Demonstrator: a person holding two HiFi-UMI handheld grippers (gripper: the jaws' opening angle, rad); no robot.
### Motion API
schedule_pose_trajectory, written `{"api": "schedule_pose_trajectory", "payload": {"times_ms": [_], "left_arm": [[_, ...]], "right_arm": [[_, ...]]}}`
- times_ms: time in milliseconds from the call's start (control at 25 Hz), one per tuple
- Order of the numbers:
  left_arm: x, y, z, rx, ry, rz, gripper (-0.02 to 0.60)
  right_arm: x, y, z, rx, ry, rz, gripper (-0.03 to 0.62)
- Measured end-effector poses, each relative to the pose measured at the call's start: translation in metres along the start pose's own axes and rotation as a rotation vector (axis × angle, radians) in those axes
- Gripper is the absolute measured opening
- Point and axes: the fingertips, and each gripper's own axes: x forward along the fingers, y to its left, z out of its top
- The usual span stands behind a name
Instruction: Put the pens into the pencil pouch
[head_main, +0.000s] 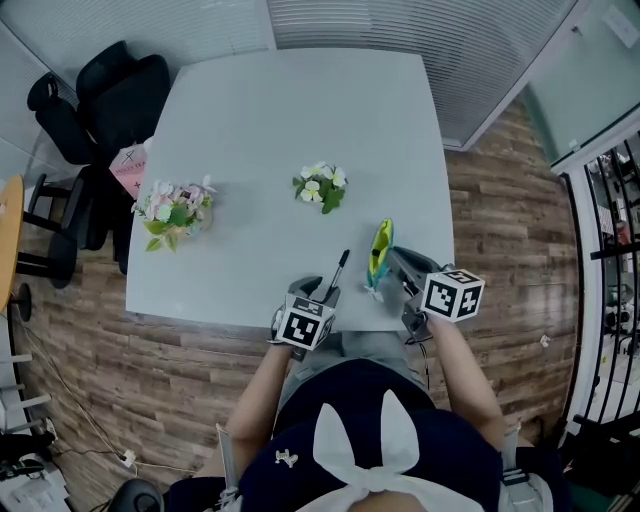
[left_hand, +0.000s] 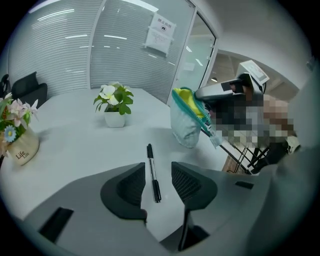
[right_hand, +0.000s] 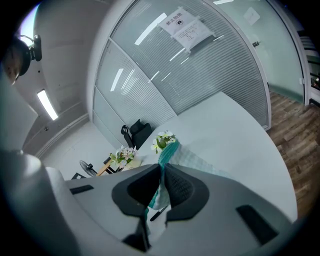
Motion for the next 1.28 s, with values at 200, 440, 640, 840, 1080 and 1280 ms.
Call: {"api": "schedule_pose_trajectory", "payload": {"times_ms": [200,440,640,840,1080,1280], "left_arm": [[0.011,-0.001,-0.022,-0.015,0.050,0.004,0.155],[0.026,0.000,-0.043,-0.029,0.096,0.018,0.155],[0.035,-0.003,-0.051,-0.037,0.118,0.016,0.155],[0.044,0.001,-0.061,-0.048,0.148,0.030,0.155],[0.043,0.004,-0.061,-0.037,0.164,0.057,0.137],[0.043,0.009,-0.063,0.000,0.181,0.109,0.075]], "right_arm": [[-0.001,-0.001,0.000,-0.006,-0.001,-0.004,0.038],[-0.002,-0.003,0.003,-0.015,0.002,-0.011,0.038],[-0.004,-0.005,0.003,-0.014,0.002,-0.011,0.038],[-0.005,-0.006,0.000,-0.008,0.000,-0.009,0.038],[-0.005,-0.005,-0.001,-0.006,0.000,-0.001,0.038],[-0.006,-0.005,-0.002,-0.004,-0.002,0.003,0.038]]}}
